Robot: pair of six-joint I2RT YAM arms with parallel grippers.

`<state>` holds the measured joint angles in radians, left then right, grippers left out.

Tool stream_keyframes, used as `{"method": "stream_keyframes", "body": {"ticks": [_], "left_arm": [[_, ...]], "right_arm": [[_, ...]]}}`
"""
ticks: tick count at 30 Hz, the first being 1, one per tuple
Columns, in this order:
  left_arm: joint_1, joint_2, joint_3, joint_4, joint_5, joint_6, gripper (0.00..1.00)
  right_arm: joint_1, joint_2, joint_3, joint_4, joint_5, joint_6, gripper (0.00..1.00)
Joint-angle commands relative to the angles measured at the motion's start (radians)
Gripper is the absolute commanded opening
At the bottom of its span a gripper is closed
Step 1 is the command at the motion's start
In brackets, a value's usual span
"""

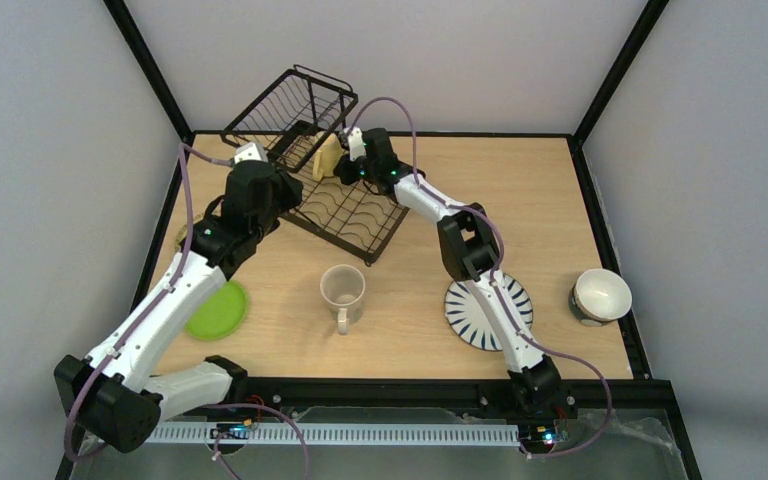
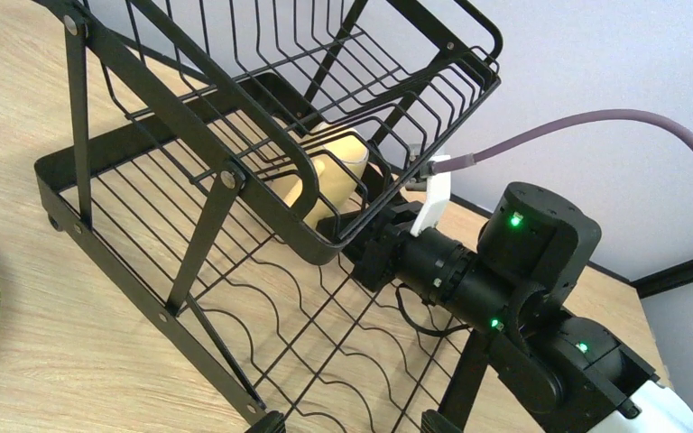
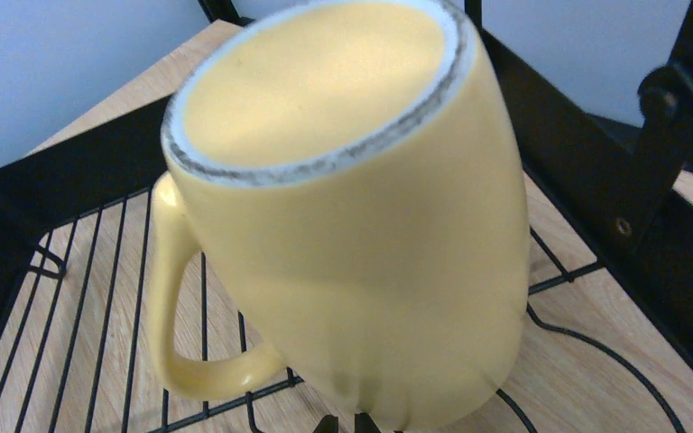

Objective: Load the mixed dishes into the dish rack
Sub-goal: Move the cup to the dish rack.

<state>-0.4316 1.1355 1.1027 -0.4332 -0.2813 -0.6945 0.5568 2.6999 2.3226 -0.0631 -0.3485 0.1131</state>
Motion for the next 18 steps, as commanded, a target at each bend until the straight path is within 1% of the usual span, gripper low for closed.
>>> {"method": "stream_keyframes", "body": {"ticks": [1, 11, 12, 16, 18], "left_arm": [[-0.002, -0.021, -0.020, 0.016, -0.010, 0.010, 0.85], [-0.002, -0.029, -0.024, 0.013, -0.016, 0.011, 0.85], [-0.002, -0.029, -0.023, 0.012, -0.020, 0.012, 0.85], [-0.002, -0.030, -0.018, 0.005, -0.029, 0.016, 0.85], [-0.002, -0.030, -0.013, 0.000, -0.034, 0.018, 0.85]], "right_arm": [[0.001, 0.018, 0.044, 0.028, 0.003, 0.008, 0.09], [-0.006, 0.066, 0.119, 0.051, -0.015, 0.074, 0.12], [-0.006, 0.072, 0.128, 0.054, -0.019, 0.084, 0.13], [-0.008, 0.086, 0.140, 0.089, -0.026, 0.134, 0.22], [-0.010, 0.096, 0.148, 0.108, -0.035, 0.162, 0.24]]}}
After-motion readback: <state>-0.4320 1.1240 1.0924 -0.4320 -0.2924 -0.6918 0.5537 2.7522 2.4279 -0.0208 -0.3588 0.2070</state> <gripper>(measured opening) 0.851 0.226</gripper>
